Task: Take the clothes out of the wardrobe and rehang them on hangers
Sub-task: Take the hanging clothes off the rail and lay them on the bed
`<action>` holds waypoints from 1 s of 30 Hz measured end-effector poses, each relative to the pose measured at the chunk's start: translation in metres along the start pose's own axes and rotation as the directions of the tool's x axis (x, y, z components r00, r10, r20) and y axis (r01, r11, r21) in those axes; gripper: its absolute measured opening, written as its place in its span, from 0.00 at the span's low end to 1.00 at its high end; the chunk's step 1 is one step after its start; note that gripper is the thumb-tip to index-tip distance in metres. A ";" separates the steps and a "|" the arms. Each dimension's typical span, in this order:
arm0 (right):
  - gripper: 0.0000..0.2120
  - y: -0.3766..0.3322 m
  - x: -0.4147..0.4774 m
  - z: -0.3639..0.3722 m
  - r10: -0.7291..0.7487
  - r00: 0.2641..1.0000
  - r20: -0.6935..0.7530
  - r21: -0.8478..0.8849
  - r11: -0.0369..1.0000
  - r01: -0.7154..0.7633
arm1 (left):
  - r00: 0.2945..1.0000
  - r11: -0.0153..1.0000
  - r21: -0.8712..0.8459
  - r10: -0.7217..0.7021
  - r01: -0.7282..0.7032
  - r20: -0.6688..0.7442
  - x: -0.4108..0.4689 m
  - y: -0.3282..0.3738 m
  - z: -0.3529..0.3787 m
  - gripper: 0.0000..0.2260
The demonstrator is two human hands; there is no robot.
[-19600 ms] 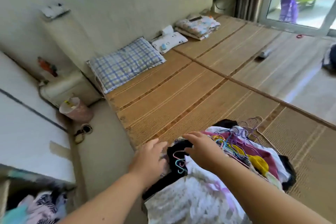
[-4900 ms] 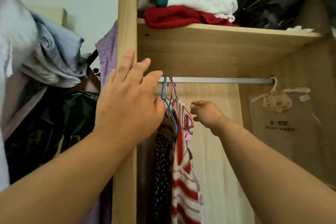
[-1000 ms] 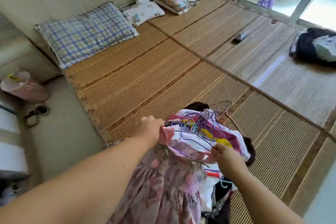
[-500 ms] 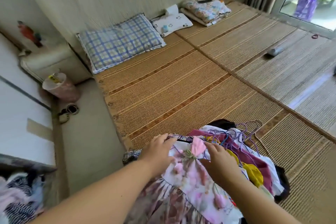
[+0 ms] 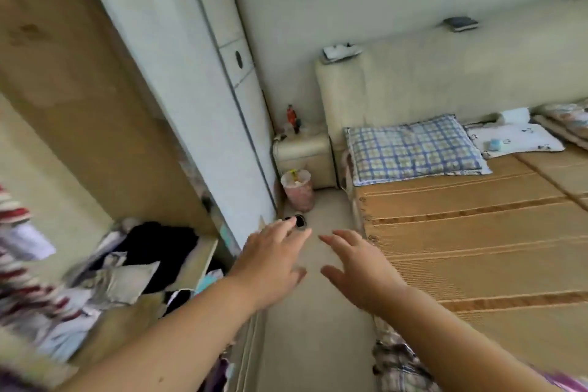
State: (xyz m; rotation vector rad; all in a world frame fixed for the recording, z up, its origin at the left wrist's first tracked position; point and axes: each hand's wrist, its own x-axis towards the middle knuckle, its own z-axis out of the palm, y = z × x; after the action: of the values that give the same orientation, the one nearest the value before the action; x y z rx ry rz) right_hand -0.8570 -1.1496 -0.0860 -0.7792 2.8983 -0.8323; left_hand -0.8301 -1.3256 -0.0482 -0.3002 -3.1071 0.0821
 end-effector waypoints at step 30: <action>0.26 -0.466 0.225 -0.090 -0.768 0.541 -0.343 0.083 0.549 0.831 | 0.392 0.583 0.170 -0.278 0.794 -0.877 -0.186 -0.268 -0.310 0.23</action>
State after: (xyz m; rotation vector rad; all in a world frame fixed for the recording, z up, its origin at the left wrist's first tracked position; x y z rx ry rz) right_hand -0.8546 -1.5528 0.2504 -2.2095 2.4157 -1.3918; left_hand -0.6913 -1.6078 0.2728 0.6342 -1.9471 0.6706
